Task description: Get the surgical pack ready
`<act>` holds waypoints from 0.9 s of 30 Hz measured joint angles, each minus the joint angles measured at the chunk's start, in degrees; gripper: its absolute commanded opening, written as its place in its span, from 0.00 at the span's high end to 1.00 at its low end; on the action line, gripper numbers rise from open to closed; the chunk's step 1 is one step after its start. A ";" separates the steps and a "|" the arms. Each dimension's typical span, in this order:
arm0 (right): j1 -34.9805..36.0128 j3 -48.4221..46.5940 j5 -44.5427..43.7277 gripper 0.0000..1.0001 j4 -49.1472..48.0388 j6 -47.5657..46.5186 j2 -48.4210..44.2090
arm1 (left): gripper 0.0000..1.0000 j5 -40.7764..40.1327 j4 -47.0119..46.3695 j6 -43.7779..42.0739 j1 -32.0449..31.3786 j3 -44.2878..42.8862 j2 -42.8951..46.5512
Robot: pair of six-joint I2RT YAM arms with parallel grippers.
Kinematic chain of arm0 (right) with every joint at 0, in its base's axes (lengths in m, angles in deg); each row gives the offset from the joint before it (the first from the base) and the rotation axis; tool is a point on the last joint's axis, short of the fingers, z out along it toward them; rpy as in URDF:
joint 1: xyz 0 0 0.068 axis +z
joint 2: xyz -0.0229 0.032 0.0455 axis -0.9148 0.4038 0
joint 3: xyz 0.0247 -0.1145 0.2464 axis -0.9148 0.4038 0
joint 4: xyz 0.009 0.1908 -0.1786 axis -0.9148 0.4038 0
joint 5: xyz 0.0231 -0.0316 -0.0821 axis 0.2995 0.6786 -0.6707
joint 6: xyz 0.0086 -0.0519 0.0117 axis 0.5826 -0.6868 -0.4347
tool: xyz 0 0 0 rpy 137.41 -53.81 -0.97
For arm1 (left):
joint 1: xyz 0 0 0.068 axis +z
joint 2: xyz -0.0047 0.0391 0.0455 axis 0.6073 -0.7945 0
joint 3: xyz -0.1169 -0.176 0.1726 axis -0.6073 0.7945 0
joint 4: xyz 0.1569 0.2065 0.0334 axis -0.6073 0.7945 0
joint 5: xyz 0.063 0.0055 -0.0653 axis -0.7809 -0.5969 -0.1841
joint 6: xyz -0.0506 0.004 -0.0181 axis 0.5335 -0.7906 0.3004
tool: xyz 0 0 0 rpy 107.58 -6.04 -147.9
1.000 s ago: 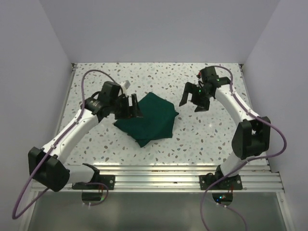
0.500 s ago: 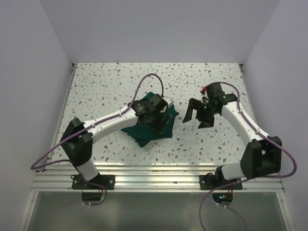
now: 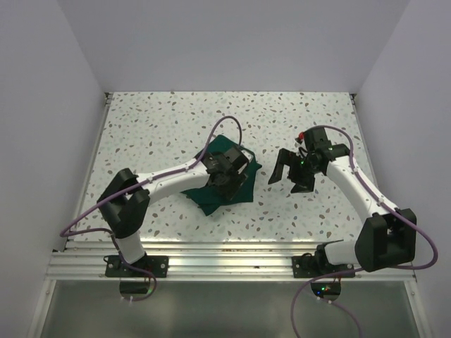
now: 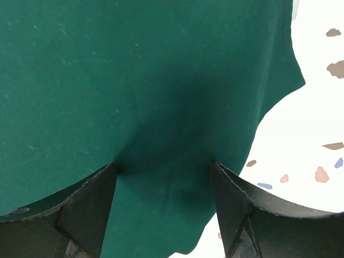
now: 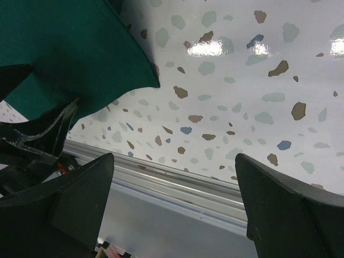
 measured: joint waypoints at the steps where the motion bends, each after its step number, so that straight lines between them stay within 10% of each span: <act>1: 0.00 0.11 0.02 0.01 -0.09 0.13 0.00 | 0.26 -0.02 -0.02 0.00 -0.09 0.15 0.00; 15: 2.86 0.87 0.96 0.01 -2.58 1.90 0.85 | 0.28 -0.48 -1.11 0.07 -1.75 3.17 0.28; 27: 6.40 1.84 1.60 0.01 -4.79 3.52 2.93 | 0.61 -2.80 -0.90 0.09 -1.97 3.45 0.28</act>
